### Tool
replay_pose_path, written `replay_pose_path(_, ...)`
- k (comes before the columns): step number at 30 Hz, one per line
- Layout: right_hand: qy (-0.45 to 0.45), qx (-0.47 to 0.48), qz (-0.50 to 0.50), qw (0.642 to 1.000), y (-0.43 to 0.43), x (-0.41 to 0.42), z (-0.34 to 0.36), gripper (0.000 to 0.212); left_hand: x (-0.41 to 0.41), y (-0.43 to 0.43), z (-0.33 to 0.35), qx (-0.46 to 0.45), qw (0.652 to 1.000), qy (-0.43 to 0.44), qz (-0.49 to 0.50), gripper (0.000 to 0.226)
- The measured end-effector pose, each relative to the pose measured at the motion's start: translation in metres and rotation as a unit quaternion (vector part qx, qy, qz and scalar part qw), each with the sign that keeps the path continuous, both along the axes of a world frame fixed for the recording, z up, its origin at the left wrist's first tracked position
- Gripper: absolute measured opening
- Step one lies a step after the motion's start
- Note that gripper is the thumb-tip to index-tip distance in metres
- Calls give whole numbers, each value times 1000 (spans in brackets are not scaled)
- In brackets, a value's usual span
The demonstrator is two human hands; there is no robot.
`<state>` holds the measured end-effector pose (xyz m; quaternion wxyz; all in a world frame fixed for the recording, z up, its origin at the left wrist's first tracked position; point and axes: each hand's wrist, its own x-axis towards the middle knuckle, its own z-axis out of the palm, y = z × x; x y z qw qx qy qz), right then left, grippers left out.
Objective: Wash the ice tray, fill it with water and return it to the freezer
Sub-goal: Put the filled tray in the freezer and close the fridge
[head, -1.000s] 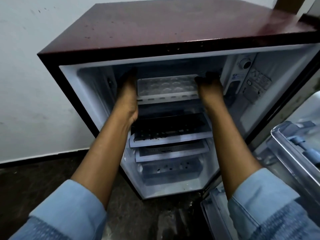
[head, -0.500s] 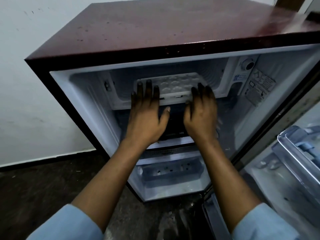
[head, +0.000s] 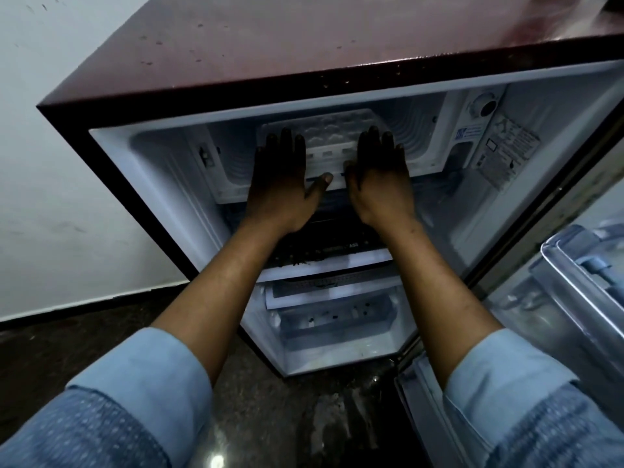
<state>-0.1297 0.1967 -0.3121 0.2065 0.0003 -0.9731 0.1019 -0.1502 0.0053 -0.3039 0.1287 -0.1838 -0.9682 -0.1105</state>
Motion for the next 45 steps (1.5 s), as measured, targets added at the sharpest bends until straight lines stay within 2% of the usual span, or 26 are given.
replay_pose_path(6, -55, -21, -3, 998, -8, 29, 3, 74, 14, -4, 2, -32, 999, -27, -20, 99)
replay_pose_path(10, -128, -53, -1, 990, -15, 73, 16, 72, 55, -9, 3, -58, 994, -83, -39, 99)
replay_pose_path(15, -184, -18, -26, 982, -23, 153, 49, 73, 112, -19, 23, -90, 986, -118, -73, 104)
replay_pose_path(21, -194, -19, -66, 979, -30, 257, 107, 76, 163, -27, 74, -134, 969, -127, -163, 101)
replay_pose_path(24, -178, -20, -93, 979, -25, 308, 146, 79, 180, -16, 108, -142, 954, -108, -242, 96)
replay_pose_path(28, -125, -13, -163, 979, -11, 378, 196, 80, 206, 19, 154, -213, 918, -17, -333, 102)
replay_pose_path(31, -98, -5, -236, 967, 7, 428, 228, 81, 233, 61, 190, -204, 886, 31, -415, 104)
replay_pose_path(39, -97, -12, -390, 915, 51, 507, 251, 86, 303, 173, 247, -140, 820, 26, -555, 102)
replay_pose_path(45, -126, 7, -455, 882, 84, 532, 252, 92, 325, 226, 252, -151, 802, 29, -576, 102)
